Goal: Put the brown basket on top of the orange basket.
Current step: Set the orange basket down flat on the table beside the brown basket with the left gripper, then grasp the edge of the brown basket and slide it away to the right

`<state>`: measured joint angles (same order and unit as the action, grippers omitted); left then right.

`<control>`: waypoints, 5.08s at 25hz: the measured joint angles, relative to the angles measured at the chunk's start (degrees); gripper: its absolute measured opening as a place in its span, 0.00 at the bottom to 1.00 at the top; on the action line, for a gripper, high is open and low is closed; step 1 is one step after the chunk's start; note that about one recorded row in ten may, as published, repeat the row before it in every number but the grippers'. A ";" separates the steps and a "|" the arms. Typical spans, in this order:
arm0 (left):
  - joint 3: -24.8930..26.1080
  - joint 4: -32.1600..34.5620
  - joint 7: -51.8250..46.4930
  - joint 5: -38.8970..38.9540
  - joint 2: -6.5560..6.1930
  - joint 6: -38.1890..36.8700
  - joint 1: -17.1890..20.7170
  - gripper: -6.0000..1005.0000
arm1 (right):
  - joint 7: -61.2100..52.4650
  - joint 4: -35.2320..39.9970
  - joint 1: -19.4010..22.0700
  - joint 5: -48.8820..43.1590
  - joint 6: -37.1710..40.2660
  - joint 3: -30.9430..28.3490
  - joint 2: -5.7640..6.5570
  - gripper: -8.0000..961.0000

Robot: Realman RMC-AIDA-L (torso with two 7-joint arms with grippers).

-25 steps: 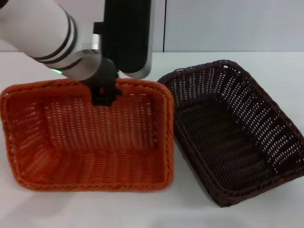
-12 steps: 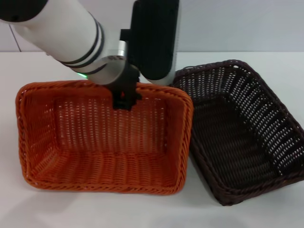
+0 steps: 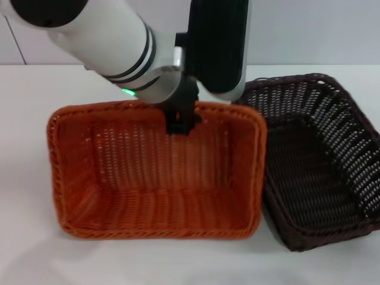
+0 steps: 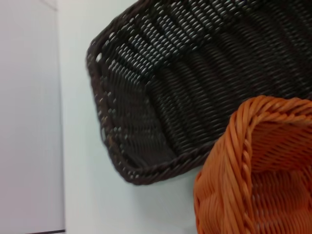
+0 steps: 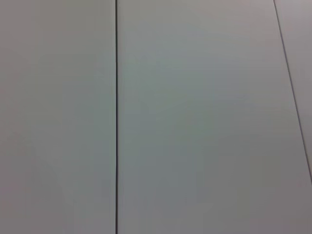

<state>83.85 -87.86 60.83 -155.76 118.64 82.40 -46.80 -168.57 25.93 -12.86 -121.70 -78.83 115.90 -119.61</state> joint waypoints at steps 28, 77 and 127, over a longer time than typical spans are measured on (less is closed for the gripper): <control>-1.59 4.76 -8.17 -9.12 -0.08 -10.90 -3.44 0.66 | 0.00 -1.21 -0.30 0.16 0.13 0.00 0.12 0.86; -9.84 59.49 -65.71 10.47 -0.32 -156.16 39.91 0.76 | -0.11 19.29 0.01 -15.63 23.71 -1.46 4.19 0.86; -5.84 67.47 -65.18 10.56 -0.20 -145.26 31.01 0.76 | 33.38 67.22 -32.58 -10.53 203.83 -57.60 7.49 0.86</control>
<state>78.01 -20.39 -4.35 -145.21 118.45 -62.86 -15.80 -135.20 93.15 -45.43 -132.23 125.00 58.30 -112.13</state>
